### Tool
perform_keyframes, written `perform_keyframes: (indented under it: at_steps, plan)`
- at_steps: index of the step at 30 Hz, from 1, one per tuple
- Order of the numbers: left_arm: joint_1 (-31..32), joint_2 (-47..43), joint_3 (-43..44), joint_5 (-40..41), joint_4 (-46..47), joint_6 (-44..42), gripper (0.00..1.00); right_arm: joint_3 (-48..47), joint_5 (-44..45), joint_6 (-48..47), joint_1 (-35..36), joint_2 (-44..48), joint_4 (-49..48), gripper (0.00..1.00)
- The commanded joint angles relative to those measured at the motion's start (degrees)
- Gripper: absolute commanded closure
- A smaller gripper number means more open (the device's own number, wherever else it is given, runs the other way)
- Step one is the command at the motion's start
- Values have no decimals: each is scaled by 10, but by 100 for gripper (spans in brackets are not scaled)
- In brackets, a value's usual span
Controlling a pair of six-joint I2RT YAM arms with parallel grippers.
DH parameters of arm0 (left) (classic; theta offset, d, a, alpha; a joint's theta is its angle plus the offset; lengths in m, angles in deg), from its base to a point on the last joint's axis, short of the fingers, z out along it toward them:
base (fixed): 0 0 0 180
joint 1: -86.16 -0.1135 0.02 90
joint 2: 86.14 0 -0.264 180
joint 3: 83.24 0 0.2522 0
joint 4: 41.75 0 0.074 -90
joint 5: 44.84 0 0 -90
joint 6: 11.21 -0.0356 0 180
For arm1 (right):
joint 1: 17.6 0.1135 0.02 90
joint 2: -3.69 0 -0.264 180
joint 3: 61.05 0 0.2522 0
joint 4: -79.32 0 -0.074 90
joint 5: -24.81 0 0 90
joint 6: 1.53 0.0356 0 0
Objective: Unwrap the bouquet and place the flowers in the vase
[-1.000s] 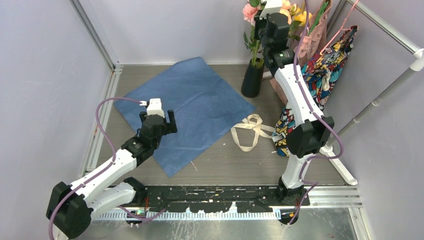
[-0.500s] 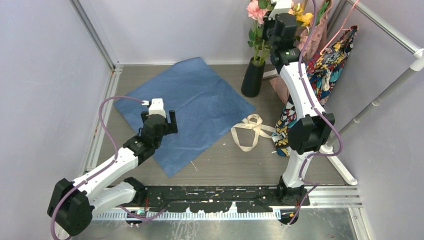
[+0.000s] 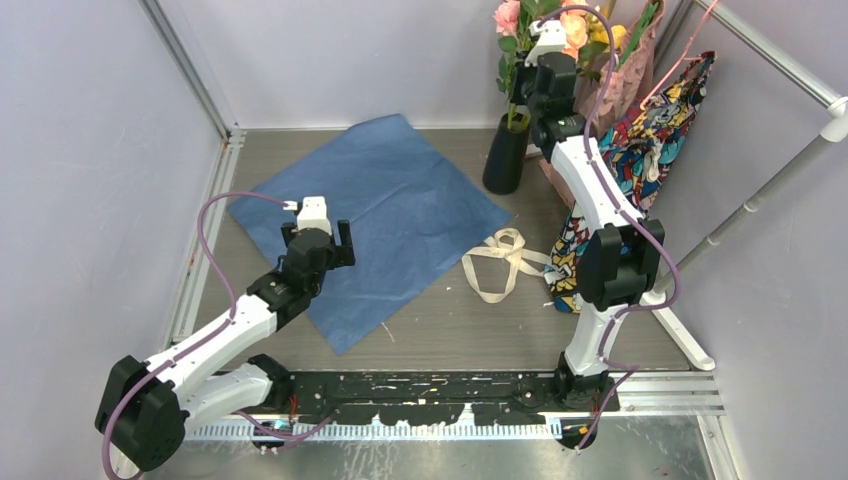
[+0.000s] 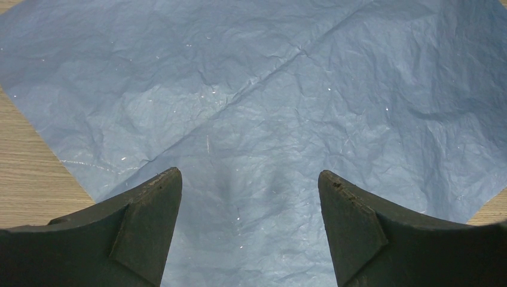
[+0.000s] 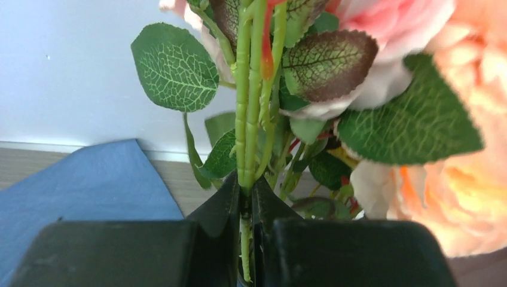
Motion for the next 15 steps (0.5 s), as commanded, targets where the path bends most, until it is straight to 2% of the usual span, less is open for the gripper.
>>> perform_keyframes:
  at_steps: [1,3,4,8,9,11,15]
  plan:
    - [-1,-7,7,9,33,6,16,36,-16,28,1,54,-61,99]
    - [-1,-10,7,6,31,8,16,55,-18,29,2,59,-69,99]
    - [-1,-11,7,5,30,8,16,60,-19,30,2,60,-71,95]
    - [-1,-18,6,5,29,8,16,65,-30,36,3,65,-65,48]
    - [-1,-20,6,5,30,8,16,63,-35,37,4,67,-62,41]
    - [-1,-22,7,4,30,9,16,62,-36,37,8,74,-60,34]
    - [-1,-20,7,-3,30,14,16,56,-36,30,16,86,-59,32]
